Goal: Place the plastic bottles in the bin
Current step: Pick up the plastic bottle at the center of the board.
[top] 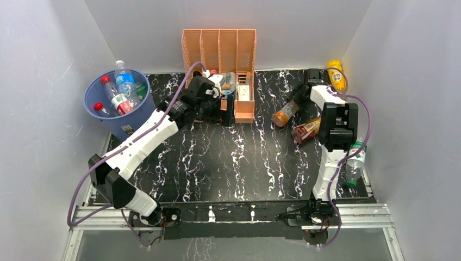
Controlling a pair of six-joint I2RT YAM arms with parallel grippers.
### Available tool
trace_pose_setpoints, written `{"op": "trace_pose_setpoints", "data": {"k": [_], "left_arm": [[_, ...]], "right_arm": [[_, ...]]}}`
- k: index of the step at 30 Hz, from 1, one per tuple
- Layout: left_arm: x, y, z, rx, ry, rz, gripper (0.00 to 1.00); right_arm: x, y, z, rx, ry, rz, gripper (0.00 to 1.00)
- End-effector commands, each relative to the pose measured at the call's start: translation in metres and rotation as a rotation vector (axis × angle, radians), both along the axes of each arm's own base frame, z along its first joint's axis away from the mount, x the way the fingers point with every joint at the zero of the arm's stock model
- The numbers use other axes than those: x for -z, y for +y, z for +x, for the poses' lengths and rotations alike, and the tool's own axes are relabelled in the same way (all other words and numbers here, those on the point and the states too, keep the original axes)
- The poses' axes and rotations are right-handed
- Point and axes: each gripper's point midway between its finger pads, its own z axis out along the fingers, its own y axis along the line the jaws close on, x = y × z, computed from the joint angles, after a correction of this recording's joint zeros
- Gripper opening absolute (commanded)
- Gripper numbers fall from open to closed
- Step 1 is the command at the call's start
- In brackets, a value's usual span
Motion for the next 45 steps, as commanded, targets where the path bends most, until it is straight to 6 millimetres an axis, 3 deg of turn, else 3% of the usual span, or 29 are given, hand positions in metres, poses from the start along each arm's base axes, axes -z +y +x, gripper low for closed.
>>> {"op": "trace_pose_setpoints", "data": {"k": [1,2,6,8,14,21,25,33,38,45], "left_arm": [[-0.014,-0.004,-0.003,0.012,0.003,-0.025,0.98],[-0.013,-0.005,-0.002,0.014,0.006,-0.023,0.98],[-0.008,-0.010,-0.002,0.021,0.022,-0.020,0.98],[-0.005,-0.015,-0.002,0.032,0.032,-0.025,0.98],[0.001,-0.035,-0.001,0.073,0.040,-0.043,0.98],[0.001,-0.063,0.002,0.124,0.017,-0.076,0.98],[0.000,-0.084,0.000,0.174,-0.022,-0.091,0.98],[-0.020,-0.114,-0.010,0.264,-0.102,-0.136,0.98],[-0.032,-0.123,-0.021,0.291,-0.111,-0.206,0.98],[-0.027,-0.129,-0.027,0.290,-0.109,-0.202,0.98]], "right_arm": [[0.012,-0.004,-0.004,-0.039,0.033,-0.042,0.72],[0.013,-0.005,-0.006,-0.040,0.039,-0.049,0.63],[-0.008,-0.007,-0.015,-0.042,-0.013,-0.071,0.47],[-0.023,-0.008,-0.025,-0.043,-0.051,-0.078,0.44],[-0.101,-0.003,-0.052,-0.071,-0.209,-0.063,0.40],[-0.178,0.031,-0.104,-0.161,-0.375,0.068,0.39],[-0.208,0.068,-0.131,-0.264,-0.427,0.185,0.39],[-0.220,0.143,-0.171,-0.438,-0.421,0.233,0.38],[-0.223,0.165,-0.182,-0.482,-0.425,0.254,0.38],[-0.229,0.191,-0.197,-0.534,-0.427,0.287,0.38]]}}
